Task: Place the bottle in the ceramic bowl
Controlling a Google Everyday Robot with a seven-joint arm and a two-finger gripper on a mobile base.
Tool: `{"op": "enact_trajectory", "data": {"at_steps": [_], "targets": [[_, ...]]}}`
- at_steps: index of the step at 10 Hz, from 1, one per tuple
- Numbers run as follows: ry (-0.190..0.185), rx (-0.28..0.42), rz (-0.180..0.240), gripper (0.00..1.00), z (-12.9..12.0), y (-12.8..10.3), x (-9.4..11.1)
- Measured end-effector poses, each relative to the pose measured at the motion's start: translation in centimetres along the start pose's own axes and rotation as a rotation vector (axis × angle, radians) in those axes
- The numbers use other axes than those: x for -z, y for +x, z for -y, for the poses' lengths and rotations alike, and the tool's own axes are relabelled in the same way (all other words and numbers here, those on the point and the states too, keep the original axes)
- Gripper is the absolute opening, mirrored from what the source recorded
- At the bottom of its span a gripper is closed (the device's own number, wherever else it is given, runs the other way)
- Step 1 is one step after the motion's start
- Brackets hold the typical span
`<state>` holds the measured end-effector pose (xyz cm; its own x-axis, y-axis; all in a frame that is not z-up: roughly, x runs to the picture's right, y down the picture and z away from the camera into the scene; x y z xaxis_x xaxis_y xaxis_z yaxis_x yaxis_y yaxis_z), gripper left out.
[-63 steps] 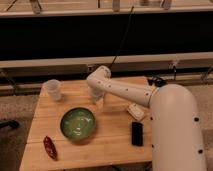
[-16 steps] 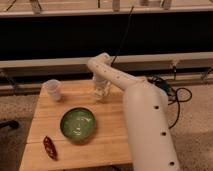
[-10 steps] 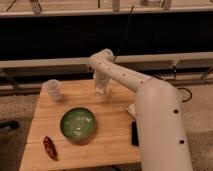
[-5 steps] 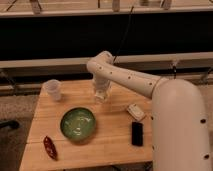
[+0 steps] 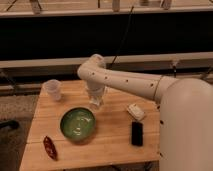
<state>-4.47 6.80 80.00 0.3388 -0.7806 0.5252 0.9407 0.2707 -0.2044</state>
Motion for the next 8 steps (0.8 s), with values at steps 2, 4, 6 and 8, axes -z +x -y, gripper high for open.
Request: {"op": "enact_trajectory", "data": {"at_steps": [2,4,6,8], "targets": [[-0.003,0.026,-0.011,0.00,1.2,-0.4,0.1],[-0.013,0.060,-0.010,0.00,2.8,-2.5,0.4],[-0.023,0.096,-0.017,0.00,3.8,-3.9,0.6],[-0.029,0.127,-0.018,0.00,4.4,-4.9,0.4]]}}
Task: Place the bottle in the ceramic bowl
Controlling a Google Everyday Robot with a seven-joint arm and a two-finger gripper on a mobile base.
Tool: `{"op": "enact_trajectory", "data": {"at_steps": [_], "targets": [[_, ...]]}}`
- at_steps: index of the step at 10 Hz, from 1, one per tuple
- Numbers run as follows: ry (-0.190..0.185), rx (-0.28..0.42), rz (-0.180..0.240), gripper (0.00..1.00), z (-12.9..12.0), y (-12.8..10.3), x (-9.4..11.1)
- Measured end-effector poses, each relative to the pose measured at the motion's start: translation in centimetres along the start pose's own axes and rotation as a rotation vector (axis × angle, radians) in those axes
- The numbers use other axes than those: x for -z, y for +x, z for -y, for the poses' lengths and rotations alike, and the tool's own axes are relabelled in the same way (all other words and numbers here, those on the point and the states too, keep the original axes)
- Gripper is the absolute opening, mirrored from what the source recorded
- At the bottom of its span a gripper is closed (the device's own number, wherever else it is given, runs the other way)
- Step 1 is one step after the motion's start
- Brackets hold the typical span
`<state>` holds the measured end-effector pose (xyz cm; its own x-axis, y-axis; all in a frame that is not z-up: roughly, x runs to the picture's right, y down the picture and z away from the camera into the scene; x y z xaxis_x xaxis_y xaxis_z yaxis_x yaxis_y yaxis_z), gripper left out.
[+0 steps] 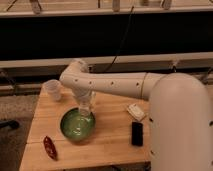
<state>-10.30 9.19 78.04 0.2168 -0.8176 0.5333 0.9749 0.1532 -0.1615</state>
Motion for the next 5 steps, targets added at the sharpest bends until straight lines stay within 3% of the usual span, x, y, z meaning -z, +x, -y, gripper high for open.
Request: {"op": "enact_trajectory", "data": {"at_steps": [5], "targets": [[0.014,0.058,0.004,0.00,0.4,-2.3,0.1]]}}
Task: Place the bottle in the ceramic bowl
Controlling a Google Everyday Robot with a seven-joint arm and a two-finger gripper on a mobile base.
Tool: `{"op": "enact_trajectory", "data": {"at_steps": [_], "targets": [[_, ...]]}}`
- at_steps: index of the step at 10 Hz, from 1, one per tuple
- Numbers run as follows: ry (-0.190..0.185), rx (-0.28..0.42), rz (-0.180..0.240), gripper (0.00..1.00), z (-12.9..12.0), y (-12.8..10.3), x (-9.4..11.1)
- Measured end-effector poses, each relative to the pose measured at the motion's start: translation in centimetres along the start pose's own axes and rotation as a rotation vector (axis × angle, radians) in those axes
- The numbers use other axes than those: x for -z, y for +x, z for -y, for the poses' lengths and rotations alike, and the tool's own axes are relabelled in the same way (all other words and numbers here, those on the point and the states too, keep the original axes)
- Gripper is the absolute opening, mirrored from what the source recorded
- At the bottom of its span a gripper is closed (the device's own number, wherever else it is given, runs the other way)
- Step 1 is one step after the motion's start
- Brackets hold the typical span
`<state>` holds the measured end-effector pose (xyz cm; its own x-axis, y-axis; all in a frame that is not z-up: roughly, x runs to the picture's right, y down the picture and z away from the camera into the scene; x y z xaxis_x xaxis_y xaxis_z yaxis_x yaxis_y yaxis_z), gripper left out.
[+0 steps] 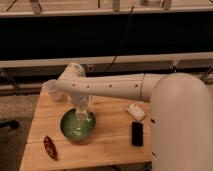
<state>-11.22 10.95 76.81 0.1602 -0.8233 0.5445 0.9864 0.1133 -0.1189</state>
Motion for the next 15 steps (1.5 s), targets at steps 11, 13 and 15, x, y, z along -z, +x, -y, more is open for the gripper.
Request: {"op": "enact_trajectory", "data": {"at_steps": [11,13,15], "targets": [[0.042,0.099,0.022,0.04,-0.8,-3.2,0.7],[0.045,0.113,0.021,0.19,-0.9,-3.3,0.8],[0.051,0.119,0.016,0.41,-0.7,-3.5,0.9]]}}
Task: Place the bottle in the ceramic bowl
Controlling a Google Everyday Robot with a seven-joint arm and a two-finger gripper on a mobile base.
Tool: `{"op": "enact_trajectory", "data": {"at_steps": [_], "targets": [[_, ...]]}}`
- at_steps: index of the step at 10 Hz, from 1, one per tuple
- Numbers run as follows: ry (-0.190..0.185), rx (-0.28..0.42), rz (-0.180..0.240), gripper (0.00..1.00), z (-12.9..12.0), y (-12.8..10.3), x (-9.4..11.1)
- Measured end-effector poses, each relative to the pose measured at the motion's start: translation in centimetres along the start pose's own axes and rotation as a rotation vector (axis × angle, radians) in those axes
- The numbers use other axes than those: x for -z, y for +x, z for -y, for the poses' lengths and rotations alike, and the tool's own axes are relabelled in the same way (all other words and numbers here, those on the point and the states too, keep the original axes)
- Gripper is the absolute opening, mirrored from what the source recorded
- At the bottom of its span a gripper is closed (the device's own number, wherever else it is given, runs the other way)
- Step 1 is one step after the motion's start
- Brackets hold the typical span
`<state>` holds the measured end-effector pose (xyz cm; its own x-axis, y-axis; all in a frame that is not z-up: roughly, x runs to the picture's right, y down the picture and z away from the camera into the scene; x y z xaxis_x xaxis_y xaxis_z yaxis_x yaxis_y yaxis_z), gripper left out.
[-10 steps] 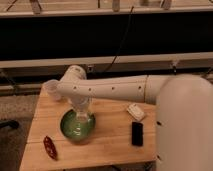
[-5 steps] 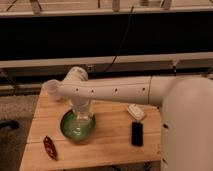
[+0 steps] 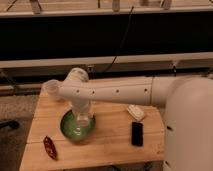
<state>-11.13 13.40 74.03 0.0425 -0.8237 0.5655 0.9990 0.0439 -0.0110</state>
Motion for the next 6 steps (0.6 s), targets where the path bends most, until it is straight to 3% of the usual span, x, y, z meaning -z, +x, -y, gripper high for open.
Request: {"op": "enact_trajectory", "data": {"at_steps": [4,6], "targets": [[0.006,0.020,-0.013,0.78,0.18,-0.17,0.14],[0.013,0.024,-0.012,0.80,0.21,-0.24,0.31]]}}
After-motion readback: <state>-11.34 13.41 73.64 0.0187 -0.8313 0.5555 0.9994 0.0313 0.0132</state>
